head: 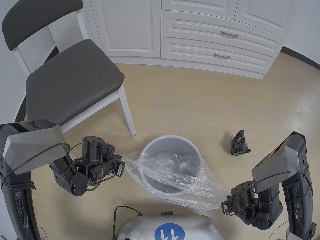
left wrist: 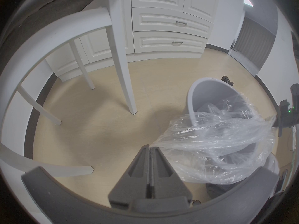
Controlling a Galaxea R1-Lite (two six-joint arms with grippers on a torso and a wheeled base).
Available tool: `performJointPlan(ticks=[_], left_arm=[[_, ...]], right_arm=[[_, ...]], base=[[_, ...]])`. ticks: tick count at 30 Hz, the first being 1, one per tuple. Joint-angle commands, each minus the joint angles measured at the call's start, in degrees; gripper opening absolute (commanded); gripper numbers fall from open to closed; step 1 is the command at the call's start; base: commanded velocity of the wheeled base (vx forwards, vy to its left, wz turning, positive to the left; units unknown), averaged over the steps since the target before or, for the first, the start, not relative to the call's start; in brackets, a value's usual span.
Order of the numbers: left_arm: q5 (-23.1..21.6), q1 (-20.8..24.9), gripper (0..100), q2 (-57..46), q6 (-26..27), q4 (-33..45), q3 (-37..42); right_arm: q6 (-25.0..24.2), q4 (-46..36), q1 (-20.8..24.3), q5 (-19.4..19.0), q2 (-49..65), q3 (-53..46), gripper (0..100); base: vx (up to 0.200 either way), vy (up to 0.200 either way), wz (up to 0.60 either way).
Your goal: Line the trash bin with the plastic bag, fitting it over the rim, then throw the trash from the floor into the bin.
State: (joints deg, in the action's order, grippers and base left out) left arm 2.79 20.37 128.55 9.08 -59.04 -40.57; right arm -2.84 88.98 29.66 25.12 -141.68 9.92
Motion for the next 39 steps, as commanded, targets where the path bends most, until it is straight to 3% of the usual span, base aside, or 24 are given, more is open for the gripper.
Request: performJointPlan(ticks=[1,2,7,12,13,14,16,19,22,26,28,33,39], left_arm=[[-0.1,0.9,0,-1.8,0.0,-0.3,1.4],[-0.2,1.0,0,-2.1,0.0,-0.3,1.5],[-0.2,1.1,0,-3.0,0.0,-0.4,1.9],[-0.3,1.5,0,-3.6,-0.1,-0.4,2.3],[-0.3,1.5,0,-3.6,-0.1,-0.4,2.3],[-0.3,1.9,0,-3.9,-0.1,-0.5,2.7],[-0.3,2.1,0,-4.4,-0.1,-0.5,3.1],[-0.3,2.5,0,-5.0,-0.2,-0.9,3.7],[-0.3,2.8,0,-6.1,0.0,-1.1,4.4],[-0.4,3.4,0,-7.3,0.0,-1.1,5.0],[-0.4,3.6,0,-7.4,0.0,-1.2,5.3],[-0.4,3.9,0,-7.1,-0.1,-1.2,5.3],[-0.8,3.9,0,-6.6,-0.2,-1.2,5.2]], right_arm=[[-0.1,1.0,0.0,-0.1,0.5,0.0,0],[-0.1,1.0,0.1,-0.2,0.6,-0.2,100],[-0.4,1.0,0.2,-4.3,2.9,-1.3,100],[-0.9,1.0,-0.1,-14.1,12.3,-6.7,100],[-0.9,1.0,-0.1,-14.1,12.3,-6.7,100],[-1.2,1.0,-1.3,-19.0,15.5,-8.3,100],[-1.2,1.0,-2.1,-22.6,17.7,-9.6,100],[-1.6,1.0,-2.6,-25.4,19.7,-9.9,100],[-1.8,1.0,-1.4,-25.2,20.4,-9.8,100],[-3.0,1.0,4.3,-22.5,23.7,-9.7,100],[-3.6,1.0,8.7,-17.5,25.6,-9.7,100],[-3.3,1.0,14.7,-8.2,26.4,-7.2,100],[1.1,1.0,15.2,-6.1,25.9,-1.7,100]], base=[[0.0,0.0,0.0],[0.0,0.0,0.0],[0.0,0.0,0.0],[0.0,0.0,0.0],[0.0,0.0,0.0],[0.0,0.0,0.0],[0.0,0.0,0.0],[0.0,0.0,0.0],[0.0,0.0,0.0],[0.0,0.0,0.0],[0.0,0.0,0.0],[0.0,0.0,0.0],[0.0,0.0,0.0]])
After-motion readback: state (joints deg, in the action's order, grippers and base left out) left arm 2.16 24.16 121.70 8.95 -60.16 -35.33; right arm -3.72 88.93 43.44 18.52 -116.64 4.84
